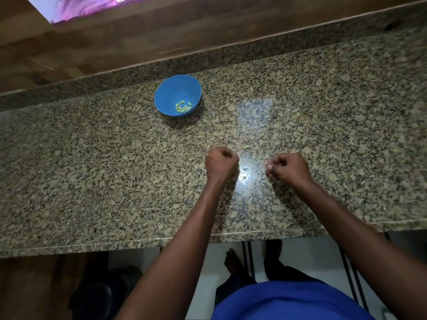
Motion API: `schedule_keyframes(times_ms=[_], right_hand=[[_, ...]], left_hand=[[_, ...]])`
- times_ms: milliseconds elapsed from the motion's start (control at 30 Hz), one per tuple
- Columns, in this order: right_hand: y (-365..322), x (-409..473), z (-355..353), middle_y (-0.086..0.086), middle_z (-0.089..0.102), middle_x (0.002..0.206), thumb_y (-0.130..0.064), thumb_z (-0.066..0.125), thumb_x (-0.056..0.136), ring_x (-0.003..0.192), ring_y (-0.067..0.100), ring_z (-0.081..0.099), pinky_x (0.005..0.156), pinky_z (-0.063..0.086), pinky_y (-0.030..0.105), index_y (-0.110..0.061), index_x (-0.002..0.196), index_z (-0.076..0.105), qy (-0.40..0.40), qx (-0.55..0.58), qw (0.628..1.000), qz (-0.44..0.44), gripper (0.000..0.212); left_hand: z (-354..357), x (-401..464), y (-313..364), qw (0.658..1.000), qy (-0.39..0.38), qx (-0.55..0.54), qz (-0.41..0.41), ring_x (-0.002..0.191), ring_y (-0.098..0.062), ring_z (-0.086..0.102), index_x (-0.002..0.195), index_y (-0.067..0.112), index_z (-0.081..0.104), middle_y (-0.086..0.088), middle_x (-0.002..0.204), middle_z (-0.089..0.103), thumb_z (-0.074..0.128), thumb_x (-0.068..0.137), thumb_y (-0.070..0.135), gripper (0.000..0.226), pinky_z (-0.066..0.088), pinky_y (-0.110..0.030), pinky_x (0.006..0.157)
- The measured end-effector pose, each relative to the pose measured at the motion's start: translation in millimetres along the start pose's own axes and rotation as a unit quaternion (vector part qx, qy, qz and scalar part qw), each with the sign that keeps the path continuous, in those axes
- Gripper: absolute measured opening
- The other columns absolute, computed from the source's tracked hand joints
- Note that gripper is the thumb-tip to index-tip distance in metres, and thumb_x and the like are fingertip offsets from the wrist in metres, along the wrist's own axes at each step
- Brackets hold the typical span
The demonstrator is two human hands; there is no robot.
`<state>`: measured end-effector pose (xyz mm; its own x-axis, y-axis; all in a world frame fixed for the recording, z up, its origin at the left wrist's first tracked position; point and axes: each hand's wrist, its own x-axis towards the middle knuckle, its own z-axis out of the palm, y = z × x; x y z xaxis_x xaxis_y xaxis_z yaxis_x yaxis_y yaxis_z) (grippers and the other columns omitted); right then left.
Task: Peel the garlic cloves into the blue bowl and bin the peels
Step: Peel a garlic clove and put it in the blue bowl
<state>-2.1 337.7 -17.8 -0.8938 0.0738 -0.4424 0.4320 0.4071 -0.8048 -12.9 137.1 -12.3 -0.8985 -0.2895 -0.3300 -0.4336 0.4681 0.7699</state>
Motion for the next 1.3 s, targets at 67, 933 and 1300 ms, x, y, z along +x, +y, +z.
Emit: schedule_keyframes(times_ms=[67, 933, 1300], right_hand=[[-1, -6, 1, 0.0, 0.075, 0.074, -0.009, 0.079, 0.086, 0.063, 0.014, 0.072, 0.058, 0.057, 0.026, -0.014, 0.084, 0.076, 0.034, -0.064, 0.997, -0.029, 0.007], [24, -36, 26, 0.008, 0.059, 0.079, 0.0, 0.067, 0.088, 0.074, 0.027, 0.057, 0.061, 0.041, 0.033, -0.014, 0.073, 0.055, 0.089, -0.265, 0.944, -0.174, 0.024], [40, -58, 5, -0.001, 0.071, 0.078, 0.002, 0.068, 0.083, 0.071, 0.015, 0.066, 0.055, 0.039, 0.015, -0.014, 0.082, 0.073, 0.15, -0.13, 0.979, -0.047, 0.017]], left_hand=[[3, -17, -13, 0.999, -0.02, 0.024, 0.032, 0.079, -0.019, 0.074, 0.089, 0.012, 0.07, -0.005, 0.088, 0.074, 0.07, 0.09, 0.001, 0.011, 0.064, -0.031, 0.074], [51, -106, -55, 0.929, 0.055, 0.245, 0.272, 0.069, -0.013, 0.043, 0.075, 0.013, 0.06, 0.003, 0.076, 0.05, 0.07, 0.089, 0.0, 0.021, 0.024, -0.025, 0.053], [26, -115, -53, 0.992, 0.043, 0.074, 0.092, 0.064, 0.002, 0.055, 0.083, 0.009, 0.076, 0.009, 0.075, 0.064, 0.068, 0.087, -0.005, 0.017, 0.044, -0.006, 0.054]])
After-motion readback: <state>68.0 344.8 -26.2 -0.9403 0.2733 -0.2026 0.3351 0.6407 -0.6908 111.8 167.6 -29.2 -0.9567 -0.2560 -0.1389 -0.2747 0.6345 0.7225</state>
